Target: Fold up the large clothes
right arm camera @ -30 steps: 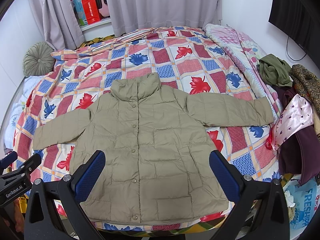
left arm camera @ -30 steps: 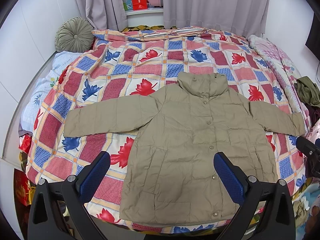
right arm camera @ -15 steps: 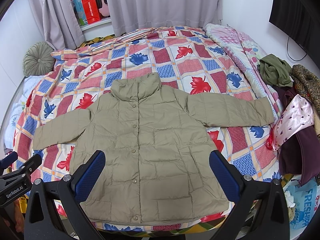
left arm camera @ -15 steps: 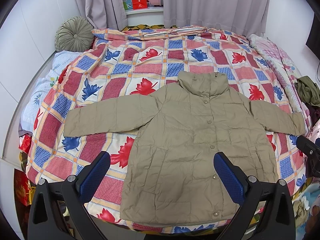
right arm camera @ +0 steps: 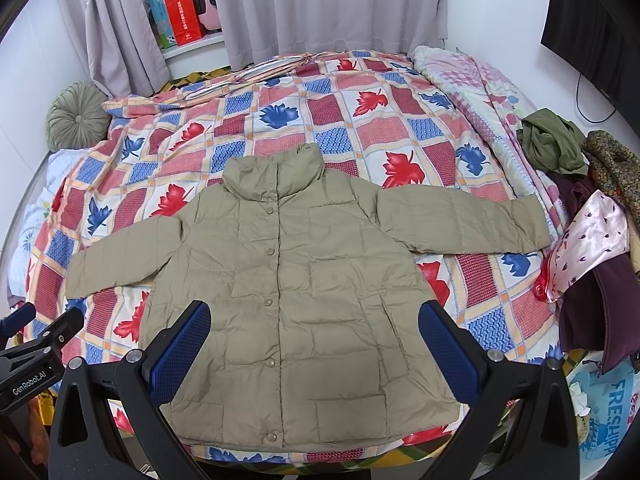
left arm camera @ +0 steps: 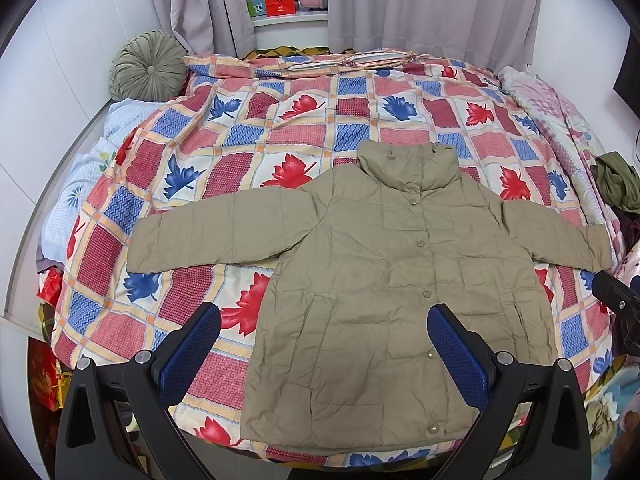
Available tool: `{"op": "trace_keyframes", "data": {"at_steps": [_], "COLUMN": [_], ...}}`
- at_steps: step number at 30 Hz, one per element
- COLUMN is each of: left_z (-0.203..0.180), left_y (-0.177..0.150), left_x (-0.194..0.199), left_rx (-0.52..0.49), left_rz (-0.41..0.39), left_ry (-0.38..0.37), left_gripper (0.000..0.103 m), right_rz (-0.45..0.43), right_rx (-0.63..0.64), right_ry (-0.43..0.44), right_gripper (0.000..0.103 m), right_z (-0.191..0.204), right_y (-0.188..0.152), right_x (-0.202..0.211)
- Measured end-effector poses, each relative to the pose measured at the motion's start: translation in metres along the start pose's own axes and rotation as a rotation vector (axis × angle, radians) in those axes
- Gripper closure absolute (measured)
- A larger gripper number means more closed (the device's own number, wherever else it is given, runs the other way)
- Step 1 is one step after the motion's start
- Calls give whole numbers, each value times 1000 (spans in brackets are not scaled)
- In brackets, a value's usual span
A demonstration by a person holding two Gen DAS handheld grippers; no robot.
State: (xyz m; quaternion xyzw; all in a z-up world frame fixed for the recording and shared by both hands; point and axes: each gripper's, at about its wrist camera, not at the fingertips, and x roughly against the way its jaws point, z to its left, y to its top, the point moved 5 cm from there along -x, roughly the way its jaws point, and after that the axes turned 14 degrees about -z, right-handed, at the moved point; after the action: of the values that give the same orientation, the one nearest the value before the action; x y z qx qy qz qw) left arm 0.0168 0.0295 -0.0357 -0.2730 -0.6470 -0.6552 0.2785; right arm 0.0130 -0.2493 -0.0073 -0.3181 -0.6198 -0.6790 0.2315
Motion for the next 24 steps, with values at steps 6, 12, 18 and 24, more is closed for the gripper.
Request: {"op": "trace_keyframes", "data": {"at_steps": [6,12,18,24], "left_z": [2,4,6,18], "left_y": [-1,-5,-9,-21], "left_x": [0,3,0,-8], "left_rx": [1,2,11,23], "left_rz": [5,8,20,44], "left_ry": [-1,-2,-1,1], "left_gripper": [0,0,0,0], "right_rz": [5,6,8,20], "right_rx": [2,3,6,14], "right_ry": [0,-1,-1,2], "right_gripper": [0,0,0,0], "right_z": [0,1,1,3], "right_y": [0,-1,-1,-6], "right_x": [0,-1,0,8]}}
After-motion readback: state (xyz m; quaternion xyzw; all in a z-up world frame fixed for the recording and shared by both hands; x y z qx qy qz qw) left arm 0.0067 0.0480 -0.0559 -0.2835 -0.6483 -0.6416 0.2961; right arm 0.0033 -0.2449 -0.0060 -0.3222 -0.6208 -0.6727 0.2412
